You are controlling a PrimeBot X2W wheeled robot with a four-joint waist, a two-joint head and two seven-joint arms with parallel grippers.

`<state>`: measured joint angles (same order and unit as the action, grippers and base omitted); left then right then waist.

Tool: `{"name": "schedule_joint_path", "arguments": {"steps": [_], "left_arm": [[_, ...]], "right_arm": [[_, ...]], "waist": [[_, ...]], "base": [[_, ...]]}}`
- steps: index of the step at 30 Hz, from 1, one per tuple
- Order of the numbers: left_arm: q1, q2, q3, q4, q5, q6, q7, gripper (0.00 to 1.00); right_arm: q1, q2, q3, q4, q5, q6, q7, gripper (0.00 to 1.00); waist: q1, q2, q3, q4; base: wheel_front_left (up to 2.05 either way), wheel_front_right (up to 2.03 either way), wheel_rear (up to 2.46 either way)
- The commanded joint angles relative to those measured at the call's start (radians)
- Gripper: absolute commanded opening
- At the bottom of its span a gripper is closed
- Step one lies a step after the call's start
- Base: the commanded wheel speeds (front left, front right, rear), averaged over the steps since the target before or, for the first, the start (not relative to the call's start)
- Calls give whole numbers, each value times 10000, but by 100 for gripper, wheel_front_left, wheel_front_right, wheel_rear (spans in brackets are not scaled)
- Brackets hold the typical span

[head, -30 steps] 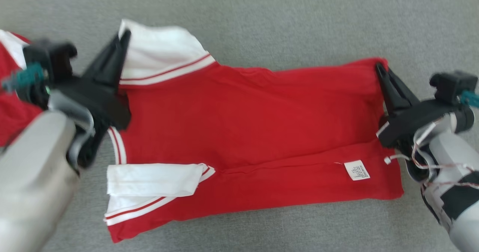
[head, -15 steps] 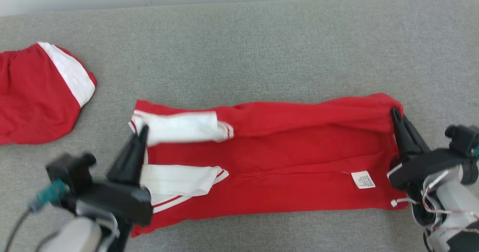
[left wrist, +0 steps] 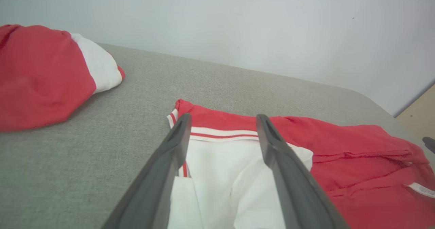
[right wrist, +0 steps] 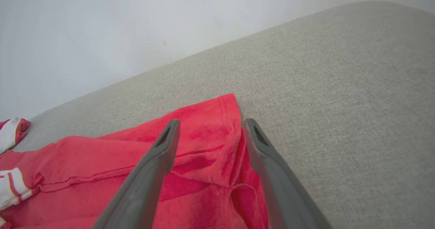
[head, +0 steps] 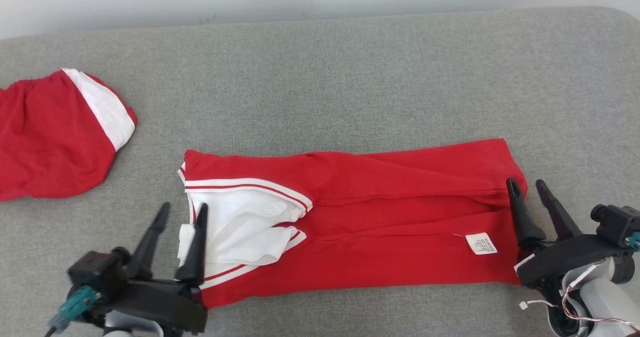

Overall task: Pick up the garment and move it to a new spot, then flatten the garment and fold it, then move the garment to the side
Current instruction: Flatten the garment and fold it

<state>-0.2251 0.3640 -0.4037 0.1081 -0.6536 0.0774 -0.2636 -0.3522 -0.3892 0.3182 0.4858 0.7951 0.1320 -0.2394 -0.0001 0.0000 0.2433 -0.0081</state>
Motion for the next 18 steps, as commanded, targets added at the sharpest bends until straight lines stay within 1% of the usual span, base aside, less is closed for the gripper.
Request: {"name": "schedule_joint_path", "arguments": {"steps": [1,6,8,10,14,18], "left_arm": [[279,-263,539,-148,339,-46,-11,100],[746,-1116,2282,-719,1582,-214,-8,100],[929,-1471,2966,-971,2245,-320,-10,100],[1032,-1836,3453,-1181,2888,-454,-10,100],[1160,-2450,4244,-1255,3789,-780,-8,100],[1341,-2811,4665,-1045,4328,-1150,-10,100]], "right_arm": [[171,-41,-170,-192,-190,-26,-36,100],[277,-63,-709,-390,-545,-28,182,100],[213,78,-936,-277,-659,-28,407,100],[68,167,-1099,-113,-803,-27,649,100],[-89,357,-1237,406,-1020,-28,995,100],[-236,559,-1287,1084,-1177,-28,1149,100]], "waist": [[1,0,-81,-9],[1,0,-126,-9],[1,0,-108,14],[1,0,-61,68],[1,0,35,224],[1,0,72,348]], "base": [[0,0,0],[0,0,0],[0,0,0],[0,0,0],[0,0,0],[0,0,0]]}}
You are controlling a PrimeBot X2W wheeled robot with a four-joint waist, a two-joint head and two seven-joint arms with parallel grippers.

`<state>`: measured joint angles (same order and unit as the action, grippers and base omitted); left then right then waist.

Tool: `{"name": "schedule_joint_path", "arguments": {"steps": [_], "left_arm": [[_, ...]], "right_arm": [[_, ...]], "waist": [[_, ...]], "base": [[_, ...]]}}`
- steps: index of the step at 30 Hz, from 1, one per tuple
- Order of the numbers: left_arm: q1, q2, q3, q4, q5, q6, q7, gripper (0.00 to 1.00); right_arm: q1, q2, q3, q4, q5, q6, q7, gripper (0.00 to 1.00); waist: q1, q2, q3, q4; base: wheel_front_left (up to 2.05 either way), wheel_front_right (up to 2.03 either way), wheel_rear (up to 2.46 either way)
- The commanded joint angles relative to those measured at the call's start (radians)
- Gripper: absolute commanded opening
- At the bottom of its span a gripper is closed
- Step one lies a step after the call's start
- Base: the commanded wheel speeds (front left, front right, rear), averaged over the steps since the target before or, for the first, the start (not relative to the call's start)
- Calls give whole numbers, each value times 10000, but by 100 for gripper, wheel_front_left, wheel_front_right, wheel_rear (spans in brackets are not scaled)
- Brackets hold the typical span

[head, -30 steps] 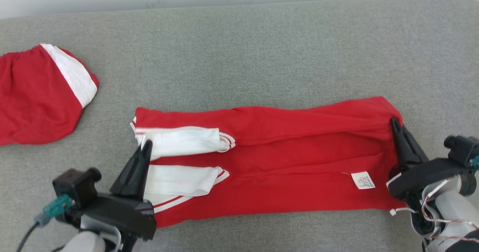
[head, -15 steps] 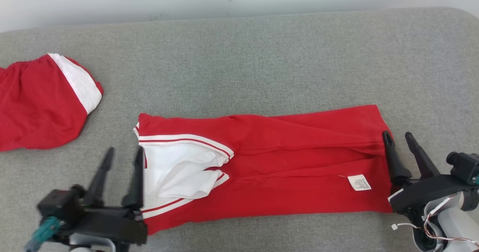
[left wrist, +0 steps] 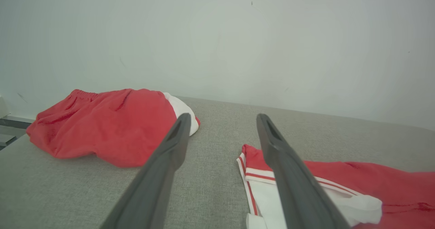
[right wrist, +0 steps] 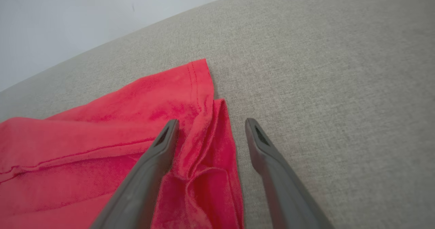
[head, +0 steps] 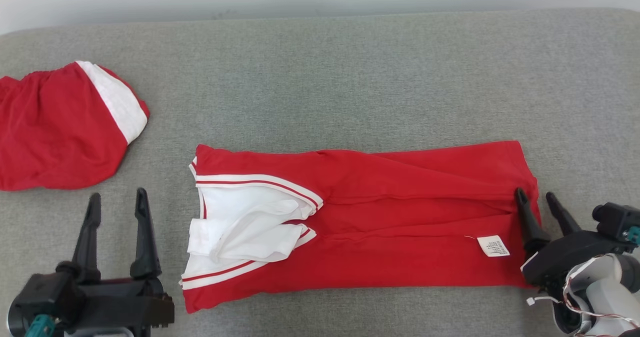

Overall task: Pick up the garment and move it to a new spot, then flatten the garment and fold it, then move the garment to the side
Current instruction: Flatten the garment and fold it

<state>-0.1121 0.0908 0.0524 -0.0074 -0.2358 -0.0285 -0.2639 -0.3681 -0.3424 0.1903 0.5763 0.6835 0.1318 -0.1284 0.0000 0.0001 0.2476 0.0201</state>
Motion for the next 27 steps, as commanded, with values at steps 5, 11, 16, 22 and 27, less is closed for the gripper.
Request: {"name": "schedule_joint_path", "arguments": {"steps": [5,11,16,22,27], "left_arm": [[162,-299,423,240,490,-395,-5,100],[159,-375,628,348,745,-491,-6,100],[302,-396,709,458,907,-557,-5,100],[430,-406,670,524,927,-515,-5,100],[621,-406,588,493,837,-432,-5,100]], "right_arm": [[-114,350,233,858,-66,-25,159,100],[-130,549,567,1206,195,-25,160,0],[-282,426,737,1391,481,-25,-34,0],[-423,-495,423,1823,719,-26,-333,0],[-344,-1403,52,2207,827,-26,-443,0]], "waist": [[0,-1,46,168],[0,-1,4,150],[0,-1,-193,63],[0,-1,-537,8],[0,-1,-725,-1]], "base": [[0,0,0],[0,0,0],[0,0,0],[0,0,0],[0,0,0]]}}
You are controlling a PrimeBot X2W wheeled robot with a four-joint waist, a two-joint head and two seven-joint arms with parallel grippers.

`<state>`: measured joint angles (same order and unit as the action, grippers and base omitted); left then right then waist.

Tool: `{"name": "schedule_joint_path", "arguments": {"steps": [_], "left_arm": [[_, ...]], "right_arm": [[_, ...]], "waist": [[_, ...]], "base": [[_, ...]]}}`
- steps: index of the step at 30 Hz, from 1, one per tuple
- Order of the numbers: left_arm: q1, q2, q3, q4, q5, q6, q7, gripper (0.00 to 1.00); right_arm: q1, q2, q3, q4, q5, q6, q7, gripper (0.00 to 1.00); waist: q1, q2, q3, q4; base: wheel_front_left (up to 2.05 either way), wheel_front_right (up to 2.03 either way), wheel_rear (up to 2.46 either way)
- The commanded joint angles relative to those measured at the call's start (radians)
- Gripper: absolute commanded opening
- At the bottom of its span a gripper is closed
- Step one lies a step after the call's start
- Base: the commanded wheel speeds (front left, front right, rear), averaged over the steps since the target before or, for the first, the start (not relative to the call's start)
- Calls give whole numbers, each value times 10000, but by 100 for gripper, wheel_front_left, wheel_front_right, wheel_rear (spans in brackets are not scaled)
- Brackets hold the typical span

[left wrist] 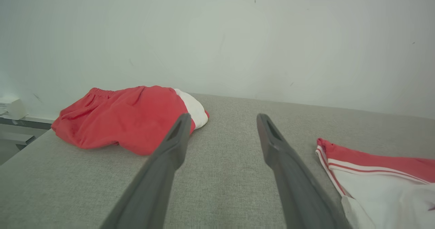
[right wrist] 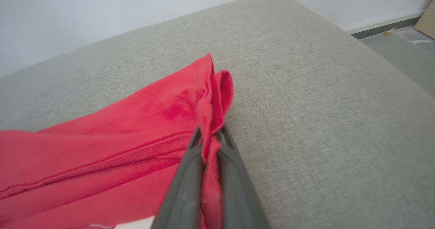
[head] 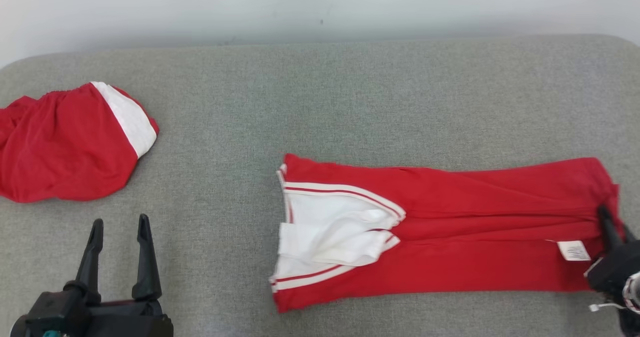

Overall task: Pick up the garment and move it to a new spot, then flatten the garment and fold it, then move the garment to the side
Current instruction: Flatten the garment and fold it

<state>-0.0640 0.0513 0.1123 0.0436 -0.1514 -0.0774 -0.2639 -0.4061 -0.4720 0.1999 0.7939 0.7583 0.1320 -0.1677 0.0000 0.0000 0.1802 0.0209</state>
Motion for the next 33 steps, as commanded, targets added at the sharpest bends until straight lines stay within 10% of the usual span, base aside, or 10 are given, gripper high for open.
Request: {"name": "schedule_joint_path", "arguments": {"steps": [1,12,33], "left_arm": [[150,-10,-25,-33,-22,71,-5,100],[483,-11,77,-38,-178,144,-6,100],[307,-5,-239,240,-279,161,-6,100]], "right_arm": [[36,-217,-90,60,87,-28,-59,0],[114,289,479,-1272,-142,-28,79,0],[-37,3560,2356,-3560,-1236,-27,1040,0]], "waist": [[0,0,-74,-18],[0,0,-376,-207],[0,0,-616,554]], "base": [[0,0,0],[0,0,0],[0,0,0]]}}
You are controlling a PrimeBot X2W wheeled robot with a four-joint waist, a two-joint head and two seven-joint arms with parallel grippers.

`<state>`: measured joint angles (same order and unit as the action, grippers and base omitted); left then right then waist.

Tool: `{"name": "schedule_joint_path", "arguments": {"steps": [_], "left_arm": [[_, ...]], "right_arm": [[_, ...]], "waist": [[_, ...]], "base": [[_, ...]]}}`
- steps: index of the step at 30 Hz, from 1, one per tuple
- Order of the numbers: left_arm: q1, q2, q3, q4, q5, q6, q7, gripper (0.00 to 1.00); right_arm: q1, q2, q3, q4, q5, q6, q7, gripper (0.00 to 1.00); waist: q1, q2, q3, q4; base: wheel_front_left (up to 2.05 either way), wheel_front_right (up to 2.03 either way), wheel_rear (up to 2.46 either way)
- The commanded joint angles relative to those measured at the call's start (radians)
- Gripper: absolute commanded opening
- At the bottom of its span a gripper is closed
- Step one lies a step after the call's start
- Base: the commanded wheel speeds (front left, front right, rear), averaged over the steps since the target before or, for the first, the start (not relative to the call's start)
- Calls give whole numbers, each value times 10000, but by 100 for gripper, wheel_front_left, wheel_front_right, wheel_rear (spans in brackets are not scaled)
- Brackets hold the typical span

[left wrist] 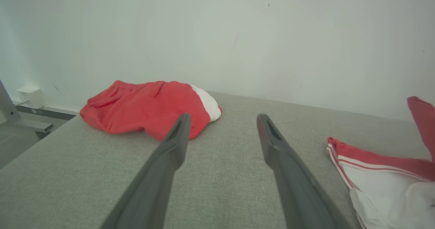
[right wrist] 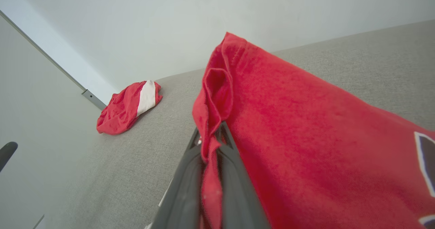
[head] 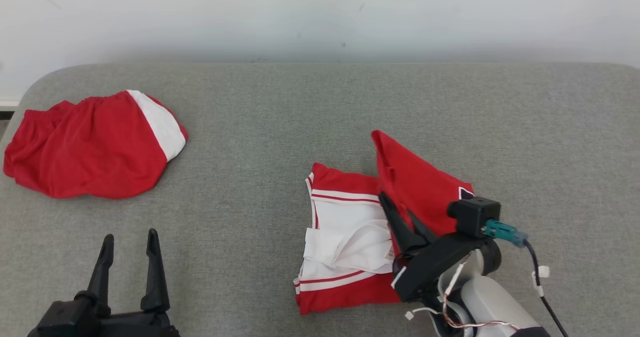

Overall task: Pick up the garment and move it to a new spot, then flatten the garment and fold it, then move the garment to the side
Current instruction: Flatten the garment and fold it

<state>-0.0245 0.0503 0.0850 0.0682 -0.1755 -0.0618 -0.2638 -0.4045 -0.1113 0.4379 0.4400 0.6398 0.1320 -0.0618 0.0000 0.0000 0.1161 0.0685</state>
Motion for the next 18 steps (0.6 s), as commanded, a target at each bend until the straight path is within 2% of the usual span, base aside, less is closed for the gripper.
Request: {"name": "schedule_joint_path", "arguments": {"steps": [1,7,12,13,14,18], "left_arm": [[-135,2,28,36,-43,-26,-7,100],[-297,0,-187,211,-108,-25,-7,100],[-373,1,-282,330,-155,1,-7,100],[-395,1,-286,364,-163,-10,-7,100],[-435,1,-280,409,-175,-21,-7,100],[-458,0,-207,480,-177,-39,-7,100]], "right_arm": [[-105,66,77,47,-58,-27,4,0],[-518,516,605,653,139,-27,-111,0],[-771,587,1101,1151,444,-28,-304,0],[-828,593,1136,1268,507,-28,-406,5],[-899,622,1343,1347,729,-27,-638,100],[-1175,604,1421,1487,719,-27,-1268,100]], "waist": [[0,0,34,127],[0,0,117,400],[0,0,148,513],[0,0,146,523],[0,0,135,520],[0,0,94,381]], "base": [[0,0,0],[0,0,0],[0,0,0],[0,0,0],[0,0,0],[0,0,0]]}}
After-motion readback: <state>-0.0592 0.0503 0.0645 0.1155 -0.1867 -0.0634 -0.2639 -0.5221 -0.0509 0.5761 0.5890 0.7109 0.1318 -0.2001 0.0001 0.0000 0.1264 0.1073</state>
